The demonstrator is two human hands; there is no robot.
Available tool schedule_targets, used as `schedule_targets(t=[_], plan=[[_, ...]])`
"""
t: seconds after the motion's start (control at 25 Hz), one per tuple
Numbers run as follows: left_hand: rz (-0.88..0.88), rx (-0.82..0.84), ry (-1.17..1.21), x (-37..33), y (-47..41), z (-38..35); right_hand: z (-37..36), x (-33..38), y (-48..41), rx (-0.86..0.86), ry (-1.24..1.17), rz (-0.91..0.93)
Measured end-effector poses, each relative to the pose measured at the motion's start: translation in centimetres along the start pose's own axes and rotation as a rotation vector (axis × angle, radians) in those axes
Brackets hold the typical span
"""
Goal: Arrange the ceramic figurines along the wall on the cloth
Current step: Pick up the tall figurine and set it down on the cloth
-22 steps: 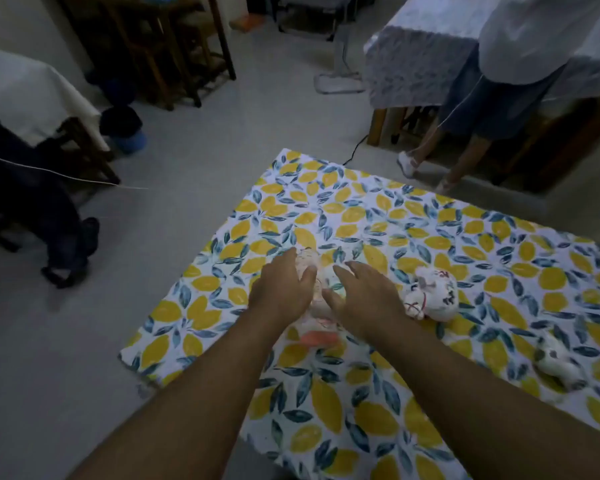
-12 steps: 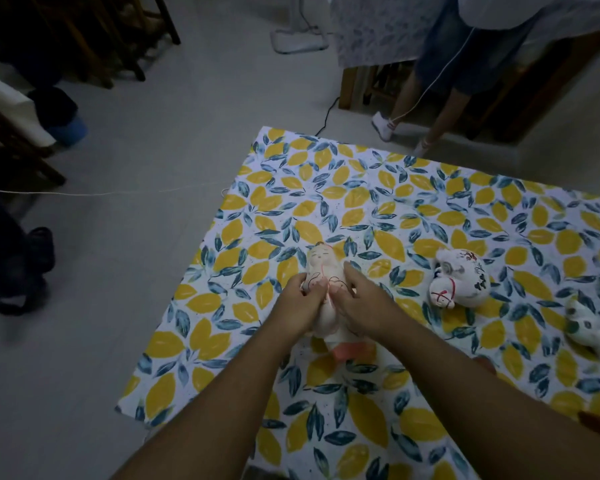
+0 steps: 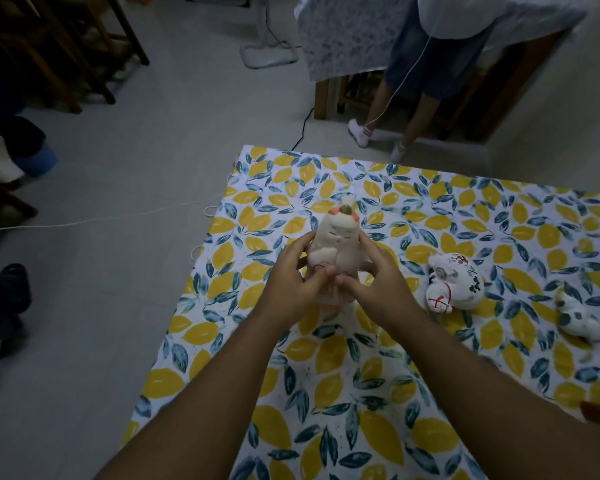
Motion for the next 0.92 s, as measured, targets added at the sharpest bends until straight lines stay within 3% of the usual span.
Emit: schedule_targets(t=[0.28, 0.92], plan=[[-0.049, 0.047, -0.077, 2.5, 2.8, -0.8, -0.6, -2.4, 4.0, -0.009, -0.120, 0.008], [-0.093, 0.030, -0.062, 2.8, 3.2, -1.4, -1.1, -2.8, 4.1, -0.029, -0.165, -0.016]])
Point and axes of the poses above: each hand's wrist, its own y-axis away from the middle knuckle, its own z-axis out of the back of the hand, x = y × z, the point moved 3 cm from there along -y, towards the middle knuckle, and after that the axes turned 1 degree about -x, right-handed, at the moved point
